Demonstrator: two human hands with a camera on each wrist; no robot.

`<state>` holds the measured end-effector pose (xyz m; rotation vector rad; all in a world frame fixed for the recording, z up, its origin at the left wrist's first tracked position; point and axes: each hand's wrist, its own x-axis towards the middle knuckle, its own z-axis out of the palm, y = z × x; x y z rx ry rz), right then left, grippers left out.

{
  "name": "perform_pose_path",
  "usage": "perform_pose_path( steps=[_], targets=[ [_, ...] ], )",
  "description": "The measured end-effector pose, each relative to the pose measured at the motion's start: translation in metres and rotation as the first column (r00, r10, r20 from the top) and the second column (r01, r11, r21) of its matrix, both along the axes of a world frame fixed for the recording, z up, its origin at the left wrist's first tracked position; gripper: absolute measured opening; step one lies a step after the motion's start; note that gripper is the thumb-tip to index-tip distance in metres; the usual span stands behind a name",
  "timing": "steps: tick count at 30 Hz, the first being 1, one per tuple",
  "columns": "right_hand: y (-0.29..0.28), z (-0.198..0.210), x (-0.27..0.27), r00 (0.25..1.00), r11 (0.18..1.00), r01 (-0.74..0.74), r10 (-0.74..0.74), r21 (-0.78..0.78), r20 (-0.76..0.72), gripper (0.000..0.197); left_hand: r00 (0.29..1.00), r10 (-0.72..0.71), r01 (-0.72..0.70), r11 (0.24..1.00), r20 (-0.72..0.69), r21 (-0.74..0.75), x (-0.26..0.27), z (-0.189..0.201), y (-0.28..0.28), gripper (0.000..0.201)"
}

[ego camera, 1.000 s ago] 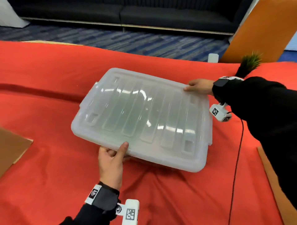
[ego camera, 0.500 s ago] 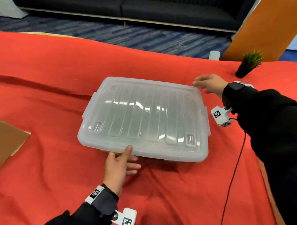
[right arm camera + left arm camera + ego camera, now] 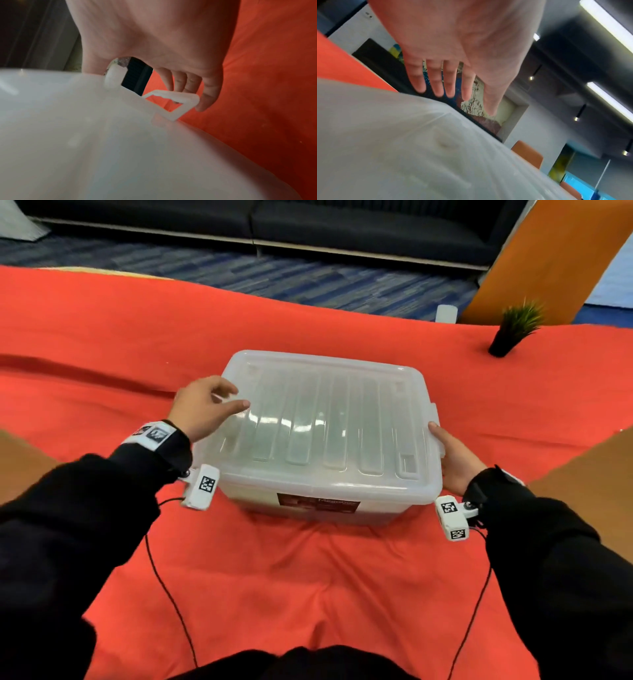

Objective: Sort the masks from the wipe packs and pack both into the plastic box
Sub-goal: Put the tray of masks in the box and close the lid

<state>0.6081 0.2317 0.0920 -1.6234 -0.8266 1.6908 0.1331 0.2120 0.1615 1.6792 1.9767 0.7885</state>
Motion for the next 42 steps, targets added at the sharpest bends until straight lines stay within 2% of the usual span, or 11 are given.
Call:
perform_pose_path(
  steps=[3,7,12,16,20,25,28,33,36,39,42],
  targets=[
    [-0.002,0.010,-0.003,0.998,0.998,0.033,-0.036,0.049,0.056,0.053,0.987,0.054,-0.067,0.995,-0.152,-0.079,-0.015,-0.023,0.018,0.079],
    [0.004,0.026,-0.001,0.968,0.987,0.055,-0.089,0.149,0.233,0.044,0.996,0.068,-0.053,0.973,0.064,-0.223,-0.018,-0.040,0.017,0.107],
    [0.008,0.036,-0.014,0.915,0.961,-0.138,0.032,0.238,0.403,0.029,0.984,0.052,-0.021,0.983,0.167,-0.182,-0.020,-0.051,0.011,0.125],
    [0.009,0.035,-0.021,0.863,0.947,-0.195,0.043,0.254,0.503,0.031,0.979,0.049,-0.015,0.985,0.196,-0.172,-0.023,-0.051,0.010,0.126],
    [0.013,0.029,-0.018,0.819,0.964,-0.157,0.006,0.214,0.574,0.059,0.979,0.050,-0.016,0.986,0.200,-0.167,-0.024,-0.052,0.011,0.128],
    [0.005,0.042,-0.037,0.619,0.955,-0.256,0.041,0.152,0.784,0.044,0.975,0.040,-0.005,0.987,0.217,-0.160,-0.022,-0.052,0.009,0.120],
    [0.004,0.041,-0.037,0.582,0.947,-0.292,0.063,0.136,0.811,0.046,0.970,0.046,-0.003,0.984,0.237,-0.178,-0.026,-0.055,0.012,0.111],
    [-0.011,0.035,-0.046,0.484,0.877,-0.432,0.027,0.212,0.875,0.079,0.846,0.147,-0.042,0.977,0.512,-0.210,-0.043,-0.059,0.005,0.089],
    [-0.026,0.029,-0.054,0.393,0.859,-0.487,0.052,0.160,0.918,0.071,0.795,0.281,-0.098,0.934,0.538,-0.342,-0.060,-0.073,-0.003,0.097],
    [-0.029,0.023,-0.055,0.385,0.844,-0.497,0.003,0.204,0.923,0.066,0.702,0.269,0.057,0.902,0.660,-0.428,-0.060,-0.080,-0.009,0.086],
    [-0.029,0.020,-0.054,0.393,0.843,-0.488,-0.019,0.226,0.919,0.063,0.652,0.302,0.053,0.897,0.696,-0.439,-0.056,-0.079,-0.011,0.082]
  ],
)
